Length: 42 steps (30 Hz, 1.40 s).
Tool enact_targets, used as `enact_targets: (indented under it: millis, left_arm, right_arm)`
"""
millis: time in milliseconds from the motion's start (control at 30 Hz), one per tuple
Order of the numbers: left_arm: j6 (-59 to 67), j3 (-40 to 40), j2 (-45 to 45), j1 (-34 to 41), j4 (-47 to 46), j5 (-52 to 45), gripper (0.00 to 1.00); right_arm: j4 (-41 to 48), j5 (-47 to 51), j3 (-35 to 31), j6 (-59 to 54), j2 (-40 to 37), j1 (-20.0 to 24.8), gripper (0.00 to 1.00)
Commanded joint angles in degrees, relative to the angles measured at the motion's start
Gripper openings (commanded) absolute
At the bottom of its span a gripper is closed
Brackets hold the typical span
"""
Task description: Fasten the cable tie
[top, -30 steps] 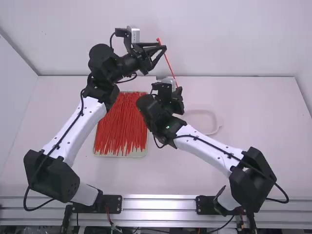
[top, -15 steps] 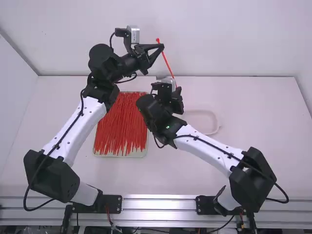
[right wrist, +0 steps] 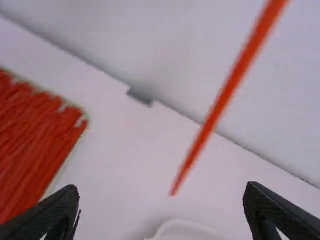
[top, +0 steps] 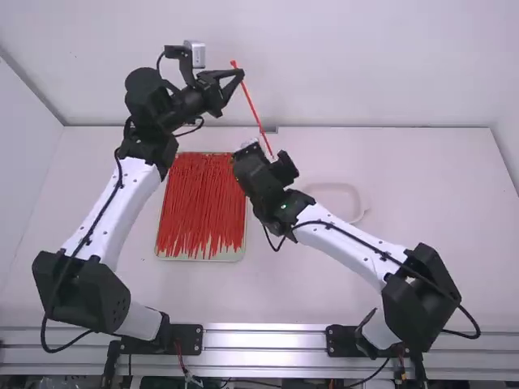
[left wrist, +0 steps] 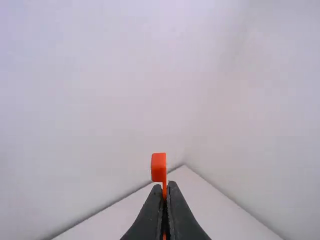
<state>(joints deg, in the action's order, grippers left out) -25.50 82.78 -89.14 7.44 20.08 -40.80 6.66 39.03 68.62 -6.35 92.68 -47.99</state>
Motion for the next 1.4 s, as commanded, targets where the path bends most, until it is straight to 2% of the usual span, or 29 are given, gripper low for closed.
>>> enact_targets:
  millis: [0, 300, 567, 800, 867, 900, 933, 1100, 1233, 1367]
  left_arm:
    - [1.0, 1.5, 0.1, -1.9, -0.7, -3.0, 0.02]
    - [11.3, 1.5, 0.1, -2.9, -8.9, -6.7, 0.02]
    - [13.6, 1.5, 0.1, -3.0, -11.1, -9.4, 0.02]
    - [15.0, 1.5, 0.1, -2.9, -11.3, -16.7, 0.02]
    - [15.1, 1.5, 0.1, -2.8, -11.3, -19.8, 0.02]
    - [15.1, 1.5, 0.1, -2.8, -11.3, -20.0, 0.02]
    - [15.1, 1.5, 0.1, -2.6, -11.3, -21.5, 0.02]
    - [15.1, 1.5, 0.1, -2.6, -11.1, -25.1, 0.02]
    - [15.0, 1.5, 0.1, -2.5, -10.8, -27.9, 0.02]
    - [14.4, 1.5, 0.1, -2.5, -8.7, -29.9, 0.02]
  right_arm:
    - [1.1, -7.6, 1.9, -1.2, -0.7, -1.8, 0.89]
    - [1.9, -12.4, 1.9, -4.1, -6.6, -5.7, 0.91]
    - [5.6, -26.1, 1.9, -6.2, -15.4, -0.9, 0.94]
    - [10.2, -46.0, 1.9, -10.7, -20.0, 9.5, 0.97]
    - [10.7, -56.0, 1.9, -12.9, -20.6, 14.4, 0.97]
    - [10.7, -56.6, 1.9, -13.1, -20.6, 14.7, 0.97]
    - [10.5, -62.4, 1.9, -14.4, -20.6, 17.4, 0.97]
    - [10.0, -80.3, 1.9, -18.7, -20.3, 24.7, 0.97]
    - [7.3, -94.0, 1.8, -19.5, -18.8, 30.8, 0.97]
    - [2.3, -104.8, 1.8, -17.5, -16.7, 34.9, 0.94]
